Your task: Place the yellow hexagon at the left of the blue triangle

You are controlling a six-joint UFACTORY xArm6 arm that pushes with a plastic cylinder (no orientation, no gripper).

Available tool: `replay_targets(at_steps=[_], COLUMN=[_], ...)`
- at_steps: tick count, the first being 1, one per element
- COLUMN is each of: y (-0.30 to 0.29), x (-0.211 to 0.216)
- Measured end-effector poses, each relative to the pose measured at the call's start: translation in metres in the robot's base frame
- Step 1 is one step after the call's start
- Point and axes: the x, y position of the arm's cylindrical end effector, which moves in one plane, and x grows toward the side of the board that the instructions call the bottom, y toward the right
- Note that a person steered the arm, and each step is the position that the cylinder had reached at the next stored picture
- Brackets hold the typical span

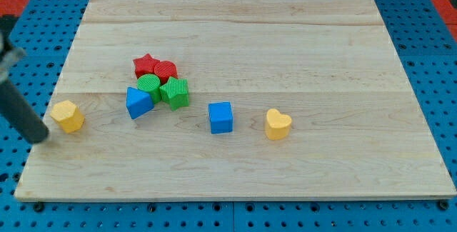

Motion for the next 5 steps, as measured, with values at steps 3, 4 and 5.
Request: replay_targets(at_steps=[3, 4, 5], y=[0.088, 0.069, 0.052], x=[0.006, -0.043, -0.071])
